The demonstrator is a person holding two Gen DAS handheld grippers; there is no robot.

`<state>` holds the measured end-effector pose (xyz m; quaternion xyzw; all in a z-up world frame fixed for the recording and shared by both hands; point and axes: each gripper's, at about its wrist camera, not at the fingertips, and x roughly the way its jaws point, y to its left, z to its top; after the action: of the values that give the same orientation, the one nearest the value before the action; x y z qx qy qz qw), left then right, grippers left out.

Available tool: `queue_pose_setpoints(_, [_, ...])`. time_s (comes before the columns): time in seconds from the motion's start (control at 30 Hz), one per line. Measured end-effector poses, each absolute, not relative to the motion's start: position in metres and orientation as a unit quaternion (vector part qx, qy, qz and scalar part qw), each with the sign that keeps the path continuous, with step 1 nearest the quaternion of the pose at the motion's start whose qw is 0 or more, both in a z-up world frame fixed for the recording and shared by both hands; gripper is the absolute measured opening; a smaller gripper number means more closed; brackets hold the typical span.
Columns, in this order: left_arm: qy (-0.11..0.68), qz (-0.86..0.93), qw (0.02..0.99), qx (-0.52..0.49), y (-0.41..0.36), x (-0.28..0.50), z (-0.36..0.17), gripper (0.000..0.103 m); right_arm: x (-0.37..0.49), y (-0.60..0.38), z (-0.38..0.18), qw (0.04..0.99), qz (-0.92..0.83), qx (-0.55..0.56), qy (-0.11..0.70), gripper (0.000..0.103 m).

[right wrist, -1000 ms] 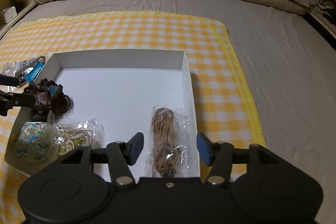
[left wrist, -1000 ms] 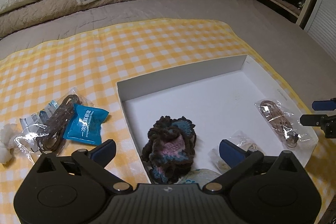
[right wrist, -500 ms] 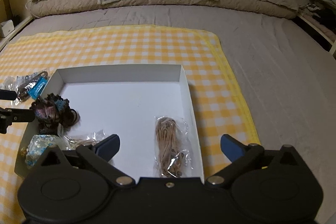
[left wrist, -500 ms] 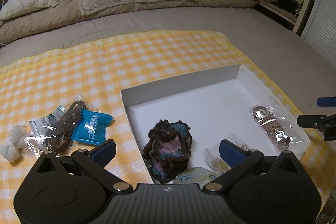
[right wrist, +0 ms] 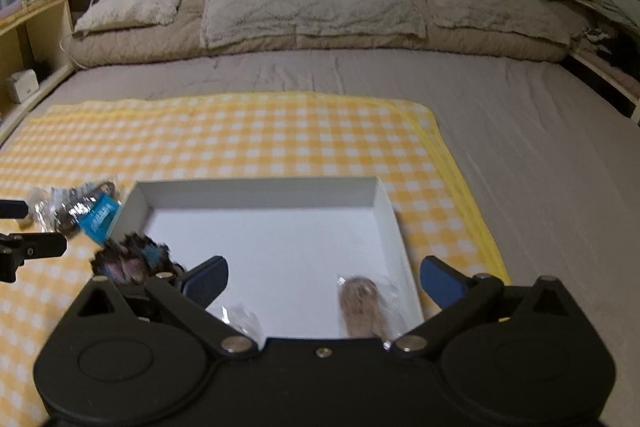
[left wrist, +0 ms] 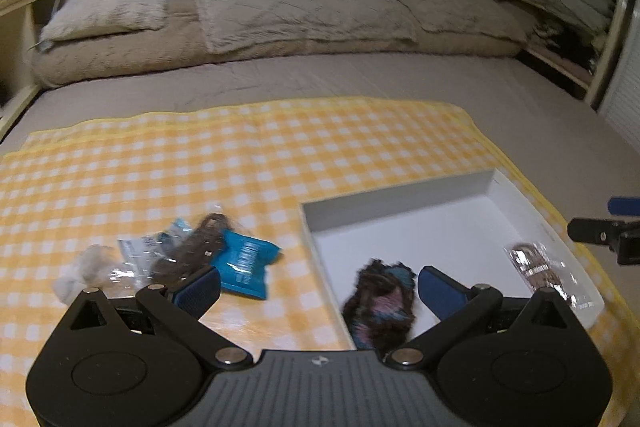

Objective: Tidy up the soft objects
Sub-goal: 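Drop crocheted pouch in box with left tool while right tool releases cord bag, then move left tool to cotton balls while right tool reaches bagged dark cord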

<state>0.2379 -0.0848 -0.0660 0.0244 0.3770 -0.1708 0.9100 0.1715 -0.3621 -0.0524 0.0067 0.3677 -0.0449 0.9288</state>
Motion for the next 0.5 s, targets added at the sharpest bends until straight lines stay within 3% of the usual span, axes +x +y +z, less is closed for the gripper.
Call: queue_pose_setpoints(0.5, [0.351,-0.066,0.934,-0.016,-0.006,0.257,-0.053,0.103,0.206,-0.295,-0.040,0.941,-0.003,0.004,0.338,0.103])
